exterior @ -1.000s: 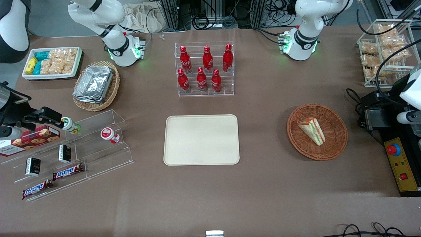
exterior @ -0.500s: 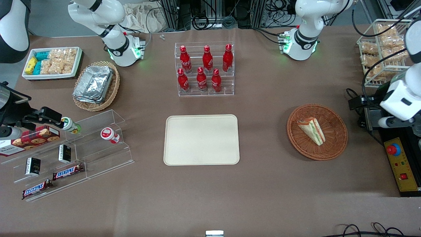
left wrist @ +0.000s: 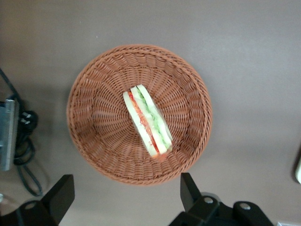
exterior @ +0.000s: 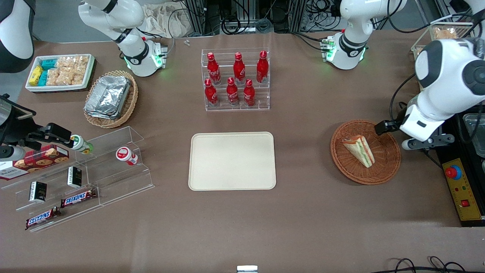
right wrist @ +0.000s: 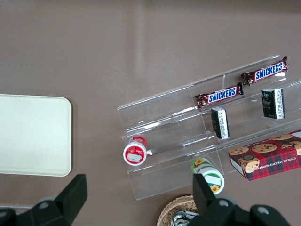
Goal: Place sandwich from basket to tray
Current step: 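Lower the open left gripper around the wrapped sandwich and close it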
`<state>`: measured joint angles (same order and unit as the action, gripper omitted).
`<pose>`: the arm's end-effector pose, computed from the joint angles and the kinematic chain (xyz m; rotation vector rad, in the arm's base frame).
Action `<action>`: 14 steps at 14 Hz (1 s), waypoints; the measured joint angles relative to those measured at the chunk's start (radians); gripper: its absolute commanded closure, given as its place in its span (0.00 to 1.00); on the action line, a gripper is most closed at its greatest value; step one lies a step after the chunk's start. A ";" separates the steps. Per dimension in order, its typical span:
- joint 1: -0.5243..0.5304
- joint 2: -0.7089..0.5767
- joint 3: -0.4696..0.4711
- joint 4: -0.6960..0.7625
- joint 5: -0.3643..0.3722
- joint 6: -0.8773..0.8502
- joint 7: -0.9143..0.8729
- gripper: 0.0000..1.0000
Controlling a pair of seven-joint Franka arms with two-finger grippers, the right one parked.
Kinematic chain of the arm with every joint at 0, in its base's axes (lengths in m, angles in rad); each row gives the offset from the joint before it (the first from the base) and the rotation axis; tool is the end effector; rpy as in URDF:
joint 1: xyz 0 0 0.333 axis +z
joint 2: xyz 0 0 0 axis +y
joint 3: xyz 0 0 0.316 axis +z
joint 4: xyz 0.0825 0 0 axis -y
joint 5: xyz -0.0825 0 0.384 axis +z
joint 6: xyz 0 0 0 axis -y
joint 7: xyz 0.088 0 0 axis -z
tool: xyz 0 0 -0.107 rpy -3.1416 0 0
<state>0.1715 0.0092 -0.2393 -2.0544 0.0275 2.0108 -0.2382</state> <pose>0.5438 -0.0351 0.4279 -3.1009 -0.2455 0.0754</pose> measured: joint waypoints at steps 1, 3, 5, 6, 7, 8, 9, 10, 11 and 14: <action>0.000 0.000 0.000 -0.045 -0.002 0.056 -0.013 0.01; 0.000 0.007 0.000 -0.109 -0.012 0.122 -0.049 0.02; -0.005 0.030 -0.006 -0.131 -0.014 0.164 -0.181 0.02; -0.013 0.046 -0.013 -0.134 -0.014 0.181 -0.250 0.02; -0.019 0.063 -0.018 -0.136 -0.014 0.195 -0.294 0.02; -0.023 0.082 -0.021 -0.137 -0.014 0.206 -0.323 0.04; -0.025 0.101 -0.021 -0.138 -0.014 0.221 -0.349 0.05; -0.025 0.120 -0.021 -0.139 -0.014 0.235 -0.369 0.05; -0.025 0.138 -0.020 -0.139 -0.014 0.250 -0.380 0.05; -0.025 0.182 -0.018 -0.140 -0.014 0.298 -0.394 0.05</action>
<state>0.1470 0.1911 -0.2577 -2.1948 0.0139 2.3093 -0.6324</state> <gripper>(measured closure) 0.044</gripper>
